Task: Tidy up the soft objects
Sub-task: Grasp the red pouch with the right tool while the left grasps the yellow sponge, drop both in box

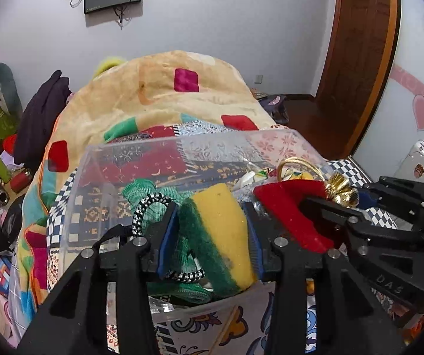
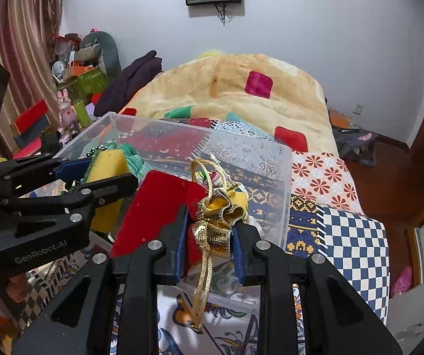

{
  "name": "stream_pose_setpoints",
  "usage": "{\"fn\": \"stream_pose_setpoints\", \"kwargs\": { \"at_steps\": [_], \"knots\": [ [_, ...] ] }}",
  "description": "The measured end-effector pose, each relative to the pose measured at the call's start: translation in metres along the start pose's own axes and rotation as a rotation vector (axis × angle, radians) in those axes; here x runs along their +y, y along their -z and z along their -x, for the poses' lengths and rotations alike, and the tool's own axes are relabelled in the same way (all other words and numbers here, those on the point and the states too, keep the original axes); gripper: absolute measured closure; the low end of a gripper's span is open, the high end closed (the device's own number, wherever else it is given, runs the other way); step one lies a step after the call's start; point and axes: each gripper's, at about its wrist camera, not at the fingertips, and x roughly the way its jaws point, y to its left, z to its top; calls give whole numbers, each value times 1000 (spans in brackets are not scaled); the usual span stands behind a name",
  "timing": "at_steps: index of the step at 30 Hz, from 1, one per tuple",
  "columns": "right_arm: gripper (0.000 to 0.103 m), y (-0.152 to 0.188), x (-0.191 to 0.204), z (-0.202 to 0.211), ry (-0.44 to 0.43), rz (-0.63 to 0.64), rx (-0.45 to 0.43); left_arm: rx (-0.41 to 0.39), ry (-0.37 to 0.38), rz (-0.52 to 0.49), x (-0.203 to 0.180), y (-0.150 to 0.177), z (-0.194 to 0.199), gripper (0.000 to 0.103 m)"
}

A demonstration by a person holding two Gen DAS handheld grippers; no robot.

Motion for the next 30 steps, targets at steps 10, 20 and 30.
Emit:
{"fn": "stream_pose_setpoints", "kwargs": {
  "at_steps": [10, 20, 30],
  "knots": [
    [38, -3, -3, 23, 35, 11, -33, -38, 3, 15, 7, 5, 27, 39],
    [28, -12, 2, 73, 28, 10, -155, -210, -1, 42, 15, 3, 104, 34],
    [20, -10, 20, 138, -12, -2, -338, -411, -12, 31, 8, 16, 181, 21]
  ]
}}
